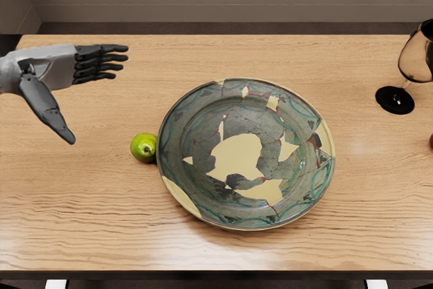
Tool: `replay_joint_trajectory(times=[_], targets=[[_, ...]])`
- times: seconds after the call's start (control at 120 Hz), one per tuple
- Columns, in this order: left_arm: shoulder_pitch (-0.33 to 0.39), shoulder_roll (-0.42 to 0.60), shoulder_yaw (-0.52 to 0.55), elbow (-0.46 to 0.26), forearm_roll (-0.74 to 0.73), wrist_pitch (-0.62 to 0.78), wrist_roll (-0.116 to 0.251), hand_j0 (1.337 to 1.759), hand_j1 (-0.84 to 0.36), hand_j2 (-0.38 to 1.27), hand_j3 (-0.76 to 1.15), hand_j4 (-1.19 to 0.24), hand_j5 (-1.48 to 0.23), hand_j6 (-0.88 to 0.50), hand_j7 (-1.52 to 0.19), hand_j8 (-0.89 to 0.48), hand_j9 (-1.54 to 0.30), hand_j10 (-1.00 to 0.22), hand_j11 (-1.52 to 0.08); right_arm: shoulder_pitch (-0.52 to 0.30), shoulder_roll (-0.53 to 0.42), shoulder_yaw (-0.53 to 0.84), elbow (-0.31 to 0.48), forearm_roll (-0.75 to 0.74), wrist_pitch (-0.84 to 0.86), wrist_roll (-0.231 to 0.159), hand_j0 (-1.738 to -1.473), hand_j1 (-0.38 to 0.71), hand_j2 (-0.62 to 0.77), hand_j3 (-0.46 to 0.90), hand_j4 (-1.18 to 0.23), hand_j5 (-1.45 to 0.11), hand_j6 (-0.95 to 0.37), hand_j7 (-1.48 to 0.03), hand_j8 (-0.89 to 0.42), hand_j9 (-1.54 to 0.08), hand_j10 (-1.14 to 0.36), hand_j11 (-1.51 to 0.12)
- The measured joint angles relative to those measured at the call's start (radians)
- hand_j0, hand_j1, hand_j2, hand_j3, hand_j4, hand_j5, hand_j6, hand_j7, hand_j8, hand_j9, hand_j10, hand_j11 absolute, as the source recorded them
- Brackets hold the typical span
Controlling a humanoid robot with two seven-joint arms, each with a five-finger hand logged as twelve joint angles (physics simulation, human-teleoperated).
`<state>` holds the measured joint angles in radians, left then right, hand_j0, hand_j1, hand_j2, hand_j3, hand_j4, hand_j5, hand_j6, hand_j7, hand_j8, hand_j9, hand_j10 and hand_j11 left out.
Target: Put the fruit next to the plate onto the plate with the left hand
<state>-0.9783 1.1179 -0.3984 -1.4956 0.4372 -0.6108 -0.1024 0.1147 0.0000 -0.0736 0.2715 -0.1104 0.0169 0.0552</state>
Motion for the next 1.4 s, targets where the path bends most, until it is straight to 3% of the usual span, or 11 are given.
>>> replay_joint_trajectory(times=[0.15, 0.267, 0.558, 0.692, 0.933, 1.4], targets=[[0.001, -0.012, 0.001, 0.013, 0.003, 0.0, -0.001, 1.658, 0.35, 0.0, 0.0, -0.01, -0.01, -0.01, -0.01, -0.01, 0.0, -0.01, 0.0, -0.005, 0.0, 0.001, -0.001, -0.001, -0.001, 0.0, -1.658, -0.33, 0.0, 0.0, -0.01, -0.02, -0.01, -0.02, -0.01, -0.02, -0.01, -0.02], [0.009, -0.131, 0.004, 0.098, 0.04, 0.009, -0.003, 1.658, 0.35, 0.0, 0.0, -0.01, 0.0, -0.01, 0.0, -0.01, 0.0, -0.01, 0.0, -0.007, 0.0, 0.001, -0.001, -0.001, -0.001, 0.0, -1.658, -0.33, 0.0, 0.0, -0.01, -0.02, -0.01, -0.02, -0.01, -0.02, -0.01, -0.02], [0.049, -0.315, 0.068, 0.181, 0.226, 0.348, -0.021, 1.658, 0.35, 0.0, 0.0, 0.0, 0.0, -0.01, 0.0, -0.01, 0.0, 0.0, 0.0, -0.008, 0.0, 0.002, -0.002, -0.002, -0.002, 0.0, -1.658, -0.33, 0.0, 0.0, -0.01, -0.02, -0.01, -0.02, -0.01, -0.02, -0.01, -0.02], [0.063, -0.318, 0.137, 0.185, 0.26, 0.449, -0.096, 1.658, 0.35, 0.0, 0.0, -0.01, 0.0, -0.01, 0.0, -0.01, 0.0, 0.0, 0.0, -0.008, 0.0, 0.002, -0.002, -0.002, -0.002, 0.0, -1.658, -0.33, 0.0, 0.0, -0.01, -0.02, -0.01, -0.02, -0.01, -0.02, -0.01, -0.02], [0.078, -0.32, 0.225, 0.183, 0.271, 0.554, -0.175, 1.658, 0.35, 0.0, 0.0, 0.0, 0.0, 0.0, 0.0, 0.0, 0.0, 0.0, 0.0, -0.008, 0.0, 0.002, -0.002, -0.002, -0.002, 0.0, -1.658, -0.33, 0.0, 0.0, -0.01, -0.02, -0.01, -0.02, -0.01, -0.02, -0.01, -0.02], [0.138, -0.312, 0.253, 0.168, 0.285, 0.618, -0.212, 1.658, 0.27, 0.02, 0.0, -0.07, -0.09, -0.07, -0.09, -0.07, -0.09, -0.07, -0.09, -0.008, 0.0, 0.002, -0.002, -0.002, -0.002, 0.0, -1.658, -0.33, 0.0, 0.0, -0.01, -0.02, -0.01, -0.02, -0.01, -0.02, -0.01, -0.02]])
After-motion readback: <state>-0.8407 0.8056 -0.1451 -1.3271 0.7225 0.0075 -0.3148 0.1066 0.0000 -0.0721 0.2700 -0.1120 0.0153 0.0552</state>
